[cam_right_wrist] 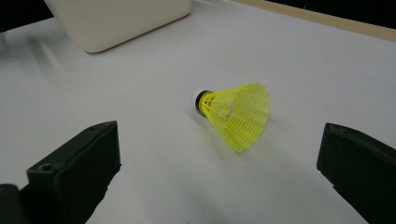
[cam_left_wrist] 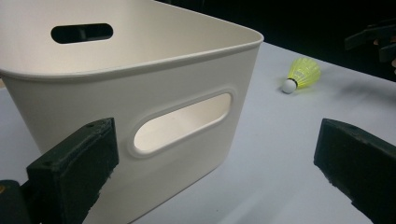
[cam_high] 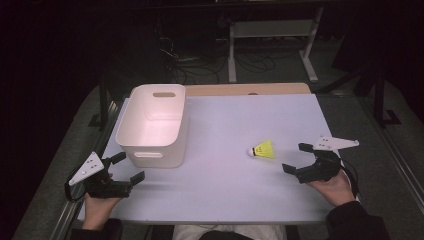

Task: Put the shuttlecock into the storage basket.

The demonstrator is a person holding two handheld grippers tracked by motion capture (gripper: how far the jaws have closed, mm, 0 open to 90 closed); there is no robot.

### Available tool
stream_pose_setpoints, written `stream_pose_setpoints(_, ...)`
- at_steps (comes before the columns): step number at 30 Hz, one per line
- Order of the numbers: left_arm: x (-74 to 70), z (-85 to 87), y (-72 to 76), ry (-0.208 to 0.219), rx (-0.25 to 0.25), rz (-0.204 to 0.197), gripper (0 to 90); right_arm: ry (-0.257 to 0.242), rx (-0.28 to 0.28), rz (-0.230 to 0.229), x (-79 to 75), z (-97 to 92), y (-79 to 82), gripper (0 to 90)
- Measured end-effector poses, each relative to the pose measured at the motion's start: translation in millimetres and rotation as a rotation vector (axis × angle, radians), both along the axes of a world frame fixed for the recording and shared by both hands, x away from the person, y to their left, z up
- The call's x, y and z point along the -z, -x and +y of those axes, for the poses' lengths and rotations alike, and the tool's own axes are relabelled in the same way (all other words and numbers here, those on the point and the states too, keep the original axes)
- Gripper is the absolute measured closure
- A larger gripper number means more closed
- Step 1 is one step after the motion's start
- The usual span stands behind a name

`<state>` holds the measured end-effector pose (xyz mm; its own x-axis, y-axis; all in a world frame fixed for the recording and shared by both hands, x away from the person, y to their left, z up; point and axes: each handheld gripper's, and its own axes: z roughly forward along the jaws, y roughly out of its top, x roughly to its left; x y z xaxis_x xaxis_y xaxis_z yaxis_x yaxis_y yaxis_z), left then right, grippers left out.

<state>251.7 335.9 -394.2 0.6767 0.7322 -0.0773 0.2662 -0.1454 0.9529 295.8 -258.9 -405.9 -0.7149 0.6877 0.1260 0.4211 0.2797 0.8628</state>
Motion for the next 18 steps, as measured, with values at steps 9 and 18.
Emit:
stream_pose_setpoints(9,0.1,0.1,0.1,-0.002,-0.003,0.001,0.0,0.014,-0.012,0.003,-5.9,1.1,-1.4,0.0)
stream_pose_setpoints(18,0.1,0.0,0.3,-0.002,-0.002,0.002,0.0,0.032,-0.03,0.01,-10.2,4.7,-3.7,0.0)
